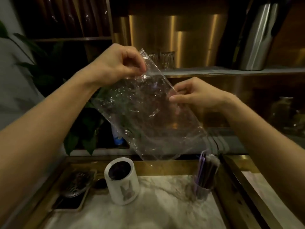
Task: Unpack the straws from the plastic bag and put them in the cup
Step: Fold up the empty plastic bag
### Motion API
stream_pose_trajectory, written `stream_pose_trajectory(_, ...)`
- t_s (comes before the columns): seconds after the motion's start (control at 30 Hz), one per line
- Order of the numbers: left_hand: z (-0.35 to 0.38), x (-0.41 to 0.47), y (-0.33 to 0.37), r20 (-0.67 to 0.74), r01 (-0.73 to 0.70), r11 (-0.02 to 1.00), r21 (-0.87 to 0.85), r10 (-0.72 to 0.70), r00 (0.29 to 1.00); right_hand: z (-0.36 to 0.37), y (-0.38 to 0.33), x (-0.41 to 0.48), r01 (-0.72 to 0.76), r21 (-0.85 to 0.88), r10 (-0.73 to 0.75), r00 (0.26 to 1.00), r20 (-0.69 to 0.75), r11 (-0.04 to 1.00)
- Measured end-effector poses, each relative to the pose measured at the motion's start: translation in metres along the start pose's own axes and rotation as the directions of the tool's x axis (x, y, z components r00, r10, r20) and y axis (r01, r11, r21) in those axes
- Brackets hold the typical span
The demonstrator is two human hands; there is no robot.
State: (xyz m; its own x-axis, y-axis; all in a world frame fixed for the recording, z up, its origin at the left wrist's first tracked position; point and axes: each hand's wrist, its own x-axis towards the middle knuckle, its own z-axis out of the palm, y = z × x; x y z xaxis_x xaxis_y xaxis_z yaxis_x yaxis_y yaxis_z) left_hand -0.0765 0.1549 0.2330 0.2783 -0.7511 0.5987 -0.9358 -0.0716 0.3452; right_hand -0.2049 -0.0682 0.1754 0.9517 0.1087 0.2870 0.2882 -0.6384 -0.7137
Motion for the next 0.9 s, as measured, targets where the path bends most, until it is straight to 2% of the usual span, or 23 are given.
stream_pose_trajectory(0.07, 0.001, 0.003, 0.001, -0.086, -0.023, 0.967, 0.253, 0.046, 0.995, 0.012, 0.005, 0.006, 0.039, 0.042, -0.034, 0.993, -0.113, 0.998)
stream_pose_trajectory(0.13, 0.006, -0.002, -0.004, -0.275, 0.013, 0.885, 0.465, 0.13, 0.953, 0.02, 0.011, 0.009, 0.092, 0.094, -0.07, 0.974, -0.216, 0.991)
stream_pose_trajectory(0.17, 0.011, -0.008, -0.007, -0.398, 0.06, 0.877, 0.476, 0.155, 0.904, 0.023, 0.013, 0.009, 0.117, 0.13, -0.082, 0.965, -0.247, 0.985)
stream_pose_trajectory(0.2, 0.019, -0.018, -0.011, -0.515, 0.108, 0.902, 0.419, 0.138, 0.846, 0.025, 0.015, 0.007, 0.137, 0.17, -0.087, 0.958, -0.275, 0.976)
stream_pose_trajectory(0.27, 0.038, -0.041, -0.024, -0.654, 0.202, 0.968, 0.147, -0.058, 0.754, 0.028, 0.018, 0.005, 0.177, 0.252, -0.089, 0.942, -0.324, 0.951)
stream_pose_trajectory(0.3, 0.048, -0.051, -0.031, -0.64, 0.229, 0.971, -0.069, -0.219, 0.736, 0.029, 0.018, 0.003, 0.198, 0.289, -0.089, 0.932, -0.352, 0.936)
stream_pose_trajectory(0.33, 0.057, -0.061, -0.038, -0.558, 0.233, 0.921, -0.312, -0.376, 0.739, 0.029, 0.019, 0.002, 0.216, 0.321, -0.085, 0.922, -0.377, 0.922)
stream_pose_trajectory(0.37, 0.064, -0.068, -0.043, -0.427, 0.213, 0.809, -0.548, -0.489, 0.761, 0.03, 0.019, 0.001, 0.229, 0.357, -0.076, 0.916, -0.395, 0.906)
stream_pose_trajectory(0.4, 0.07, -0.072, -0.049, -0.278, 0.19, 0.658, -0.729, -0.538, 0.796, 0.029, 0.02, 0.0, 0.24, 0.394, -0.066, 0.911, -0.406, 0.887)
stream_pose_trajectory(0.43, 0.073, -0.075, -0.055, -0.145, 0.187, 0.512, -0.838, -0.54, 0.829, 0.029, 0.02, -0.001, 0.244, 0.43, -0.054, 0.912, -0.407, 0.869)
stream_pose_trajectory(0.47, 0.075, -0.077, -0.06, -0.042, 0.209, 0.418, -0.884, -0.517, 0.855, 0.028, 0.022, -0.003, 0.244, 0.452, -0.046, 0.912, -0.407, 0.858)
stream_pose_trajectory(0.5, 0.075, -0.077, -0.063, 0.02, 0.235, 0.392, -0.89, -0.48, 0.877, 0.027, 0.023, -0.005, 0.242, 0.46, -0.039, 0.913, -0.407, 0.854)
stream_pose_trajectory(0.57, 0.075, -0.075, -0.067, 0.07, 0.281, 0.465, -0.839, -0.419, 0.905, 0.025, 0.029, -0.008, 0.227, 0.461, -0.022, 0.913, -0.407, 0.858)
stream_pose_trajectory(0.67, 0.071, -0.068, -0.065, 0.03, 0.299, 0.642, -0.706, -0.394, 0.919, 0.024, 0.039, -0.011, 0.187, 0.433, 0.025, 0.898, -0.439, 0.882)
stream_pose_trajectory(0.73, 0.067, -0.065, -0.062, 0.03, 0.299, 0.723, -0.623, -0.36, 0.933, 0.021, 0.045, -0.013, 0.15, 0.372, 0.038, 0.892, -0.451, 0.916)
stream_pose_trajectory(0.83, 0.062, -0.062, -0.061, 0.073, 0.236, 0.777, -0.583, -0.239, 0.968, 0.012, 0.053, -0.017, 0.112, 0.316, 0.033, 0.906, -0.422, 0.942)
stream_pose_trajectory(0.9, 0.06, -0.061, -0.062, 0.056, 0.197, 0.776, -0.599, -0.206, 0.977, 0.008, 0.058, -0.017, 0.122, 0.389, 0.033, 0.929, -0.368, 0.913)
